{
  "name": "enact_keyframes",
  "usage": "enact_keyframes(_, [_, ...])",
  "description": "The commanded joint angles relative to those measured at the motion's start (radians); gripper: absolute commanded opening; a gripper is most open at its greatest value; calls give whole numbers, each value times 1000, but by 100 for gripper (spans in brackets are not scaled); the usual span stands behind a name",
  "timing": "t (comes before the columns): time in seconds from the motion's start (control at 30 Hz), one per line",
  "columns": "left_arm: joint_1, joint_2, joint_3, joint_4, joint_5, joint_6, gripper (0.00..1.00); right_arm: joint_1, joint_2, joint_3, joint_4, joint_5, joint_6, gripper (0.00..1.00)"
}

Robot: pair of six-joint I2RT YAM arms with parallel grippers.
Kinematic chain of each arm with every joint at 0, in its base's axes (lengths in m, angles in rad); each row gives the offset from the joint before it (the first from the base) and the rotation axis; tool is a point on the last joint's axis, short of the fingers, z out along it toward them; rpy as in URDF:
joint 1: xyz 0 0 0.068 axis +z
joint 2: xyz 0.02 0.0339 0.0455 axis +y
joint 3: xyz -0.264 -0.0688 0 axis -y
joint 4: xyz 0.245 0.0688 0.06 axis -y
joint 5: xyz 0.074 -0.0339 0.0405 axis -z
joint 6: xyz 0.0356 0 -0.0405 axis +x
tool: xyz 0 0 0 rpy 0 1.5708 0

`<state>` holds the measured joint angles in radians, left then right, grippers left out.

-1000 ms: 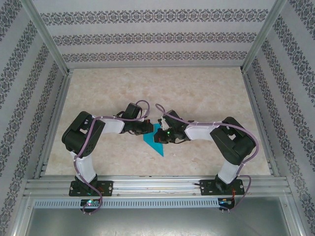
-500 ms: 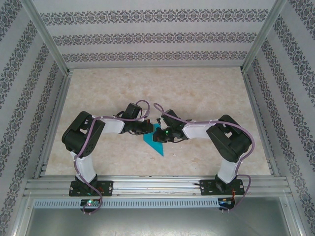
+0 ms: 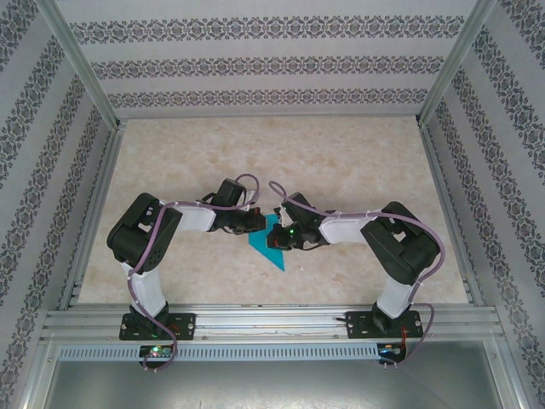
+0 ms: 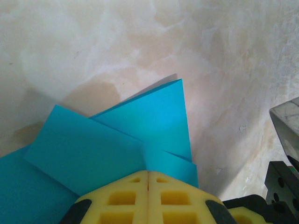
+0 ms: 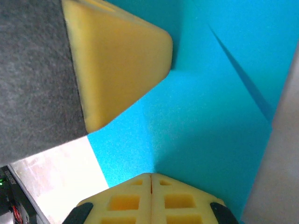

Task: Fold a paper plane with a square sheet of paper (fold left side to right side)
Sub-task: Fourth fold the wing at the center of the table.

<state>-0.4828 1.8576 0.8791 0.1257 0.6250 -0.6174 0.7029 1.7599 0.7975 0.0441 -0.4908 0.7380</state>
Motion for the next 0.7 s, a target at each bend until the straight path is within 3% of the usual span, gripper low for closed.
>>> enact_keyframes(0.0, [4,13,-19,-70,-66,18,2,25,-20,-49,-95,-22,20,0])
enact_keyframes(0.67, [15,5,-17,-90,-76,30,2,60,-94,-166,-95,-15,62,0])
